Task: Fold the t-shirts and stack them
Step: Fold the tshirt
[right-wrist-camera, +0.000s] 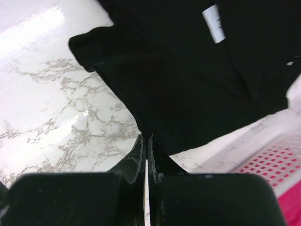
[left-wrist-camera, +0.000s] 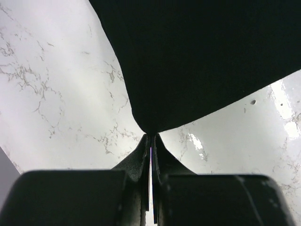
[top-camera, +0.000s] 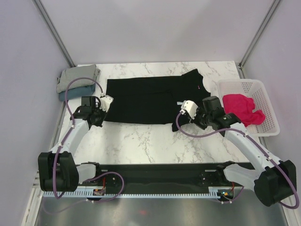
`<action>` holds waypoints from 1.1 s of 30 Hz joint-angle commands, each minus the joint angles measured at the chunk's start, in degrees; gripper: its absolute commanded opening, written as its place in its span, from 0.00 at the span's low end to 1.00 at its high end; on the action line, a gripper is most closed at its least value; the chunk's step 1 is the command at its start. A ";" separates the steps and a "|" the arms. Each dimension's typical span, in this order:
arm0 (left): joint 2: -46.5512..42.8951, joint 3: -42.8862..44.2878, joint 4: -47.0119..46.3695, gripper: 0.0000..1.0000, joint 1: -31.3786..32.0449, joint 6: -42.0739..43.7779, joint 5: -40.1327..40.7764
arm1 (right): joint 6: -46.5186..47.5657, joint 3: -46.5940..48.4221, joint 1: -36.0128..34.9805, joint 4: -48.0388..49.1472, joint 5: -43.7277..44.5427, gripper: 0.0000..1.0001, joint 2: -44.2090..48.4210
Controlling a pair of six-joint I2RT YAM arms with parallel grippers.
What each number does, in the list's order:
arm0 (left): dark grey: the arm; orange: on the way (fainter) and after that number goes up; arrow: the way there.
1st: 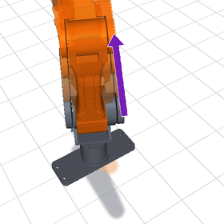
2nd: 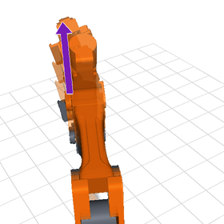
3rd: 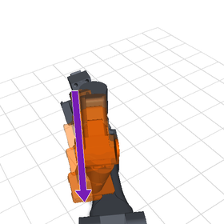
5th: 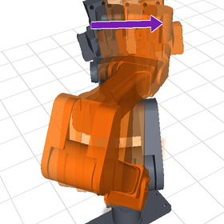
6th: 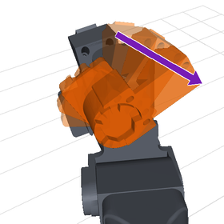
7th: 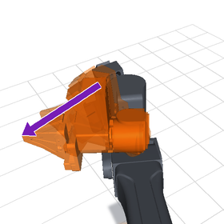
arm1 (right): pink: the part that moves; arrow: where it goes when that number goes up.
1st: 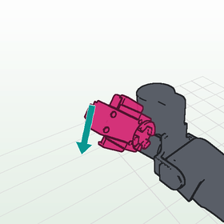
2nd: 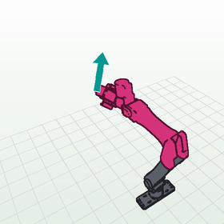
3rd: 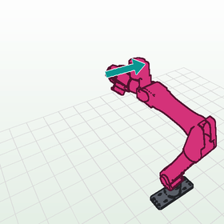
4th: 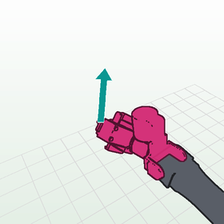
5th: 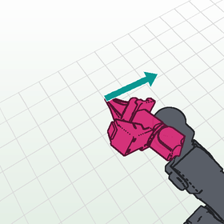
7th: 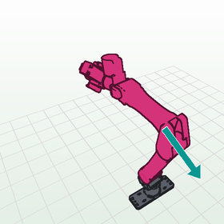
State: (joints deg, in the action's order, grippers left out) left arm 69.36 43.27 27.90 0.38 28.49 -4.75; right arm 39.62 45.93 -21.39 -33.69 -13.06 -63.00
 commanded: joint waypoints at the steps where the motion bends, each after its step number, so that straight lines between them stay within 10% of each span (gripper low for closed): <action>1: -1.42 3.40 1.19 0.02 -0.29 2.45 -0.26 | -1.82 5.48 0.73 0.65 2.33 0.00 1.13; 16: 19.83 20.35 -3.73 0.02 -0.29 0.60 -1.40 | -3.66 18.92 10.13 15.40 1.90 0.00 -16.26; 33: 56.31 66.67 6.64 0.02 -0.29 -0.72 -0.52 | -9.38 54.25 11.89 22.01 3.92 0.00 -56.43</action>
State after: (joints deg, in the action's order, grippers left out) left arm 122.15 103.44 30.85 0.38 28.82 -5.13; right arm 32.03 94.19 -9.85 -13.23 -10.00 -115.50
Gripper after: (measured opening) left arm 0.026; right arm 0.011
